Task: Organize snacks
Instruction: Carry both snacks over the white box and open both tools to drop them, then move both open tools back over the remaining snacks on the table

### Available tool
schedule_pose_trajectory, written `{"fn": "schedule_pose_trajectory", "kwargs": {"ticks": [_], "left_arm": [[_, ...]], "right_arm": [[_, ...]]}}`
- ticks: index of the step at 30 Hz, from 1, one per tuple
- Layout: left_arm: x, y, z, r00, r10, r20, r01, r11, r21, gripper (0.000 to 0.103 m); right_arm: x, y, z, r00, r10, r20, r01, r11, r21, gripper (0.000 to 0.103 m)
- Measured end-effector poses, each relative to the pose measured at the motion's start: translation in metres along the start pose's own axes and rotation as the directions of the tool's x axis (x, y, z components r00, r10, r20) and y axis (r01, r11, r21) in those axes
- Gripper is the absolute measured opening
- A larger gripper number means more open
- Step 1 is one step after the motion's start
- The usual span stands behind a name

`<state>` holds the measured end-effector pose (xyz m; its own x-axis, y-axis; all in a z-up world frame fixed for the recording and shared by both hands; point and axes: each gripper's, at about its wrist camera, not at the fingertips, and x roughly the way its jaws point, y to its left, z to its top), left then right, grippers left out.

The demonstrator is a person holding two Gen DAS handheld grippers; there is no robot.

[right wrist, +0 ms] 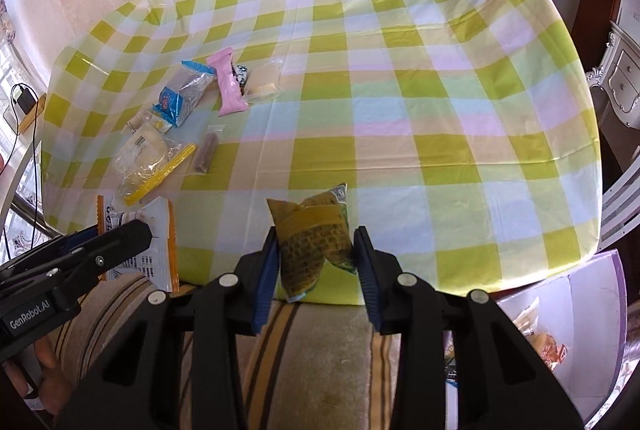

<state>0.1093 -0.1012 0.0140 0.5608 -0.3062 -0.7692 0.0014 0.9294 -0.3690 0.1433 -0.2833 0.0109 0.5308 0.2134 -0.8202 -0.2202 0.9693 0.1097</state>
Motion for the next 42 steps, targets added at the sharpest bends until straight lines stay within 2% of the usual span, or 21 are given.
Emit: {"fn": "schedule_pose_trajectory", "kwargs": {"ticks": [9, 15, 27, 29, 31, 32, 33, 34, 35, 42], "left_arm": [[0.014, -0.053, -0.008, 0.994, -0.095, -0.052, 0.1, 0.991, 0.094, 0.037], [0.024, -0.092, -0.016, 0.98, -0.176, -0.096, 0.19, 0.968, 0.165, 0.037], [0.044, -0.156, -0.035, 0.95, -0.245, -0.194, 0.292, 0.918, 0.269, 0.038], [0.047, -0.164, -0.038, 0.938, -0.271, -0.217, 0.325, 0.905, 0.274, 0.038], [0.051, -0.171, -0.042, 0.908, -0.328, -0.262, 0.393, 0.882, 0.26, 0.039], [0.053, -0.174, -0.044, 0.893, -0.347, -0.287, 0.419, 0.872, 0.252, 0.046], [0.054, -0.175, -0.046, 0.888, -0.353, -0.296, 0.429, 0.868, 0.249, 0.053], [0.053, -0.175, -0.046, 0.89, -0.355, -0.287, 0.427, 0.869, 0.251, 0.063], [0.052, -0.175, -0.045, 0.893, -0.355, -0.278, 0.424, 0.87, 0.251, 0.065], [0.049, -0.166, -0.04, 0.913, -0.33, -0.24, 0.385, 0.893, 0.235, 0.065]], "right_arm": [[-0.024, -0.06, -0.025, 0.997, -0.074, 0.011, 0.072, 0.992, 0.102, 0.037], [-0.036, -0.102, -0.042, 0.991, -0.132, 0.005, 0.129, 0.977, 0.171, 0.037], [-0.058, -0.172, -0.071, 0.974, -0.228, 0.0, 0.217, 0.927, 0.307, 0.038], [-0.061, -0.18, -0.074, 0.97, -0.242, -0.002, 0.23, 0.917, 0.326, 0.039], [-0.064, -0.187, -0.077, 0.966, -0.259, -0.004, 0.245, 0.908, 0.341, 0.045], [-0.065, -0.189, -0.077, 0.961, -0.276, -0.004, 0.261, 0.902, 0.344, 0.054], [-0.067, -0.192, -0.078, 0.957, -0.29, -0.003, 0.272, 0.896, 0.35, 0.066], [-0.07, -0.194, -0.078, 0.955, -0.297, 0.001, 0.277, 0.891, 0.359, 0.073], [-0.071, -0.195, -0.079, 0.955, -0.296, 0.005, 0.274, 0.889, 0.366, 0.074], [-0.068, -0.192, -0.077, 0.962, -0.272, 0.004, 0.25, 0.889, 0.383, 0.077]]}}
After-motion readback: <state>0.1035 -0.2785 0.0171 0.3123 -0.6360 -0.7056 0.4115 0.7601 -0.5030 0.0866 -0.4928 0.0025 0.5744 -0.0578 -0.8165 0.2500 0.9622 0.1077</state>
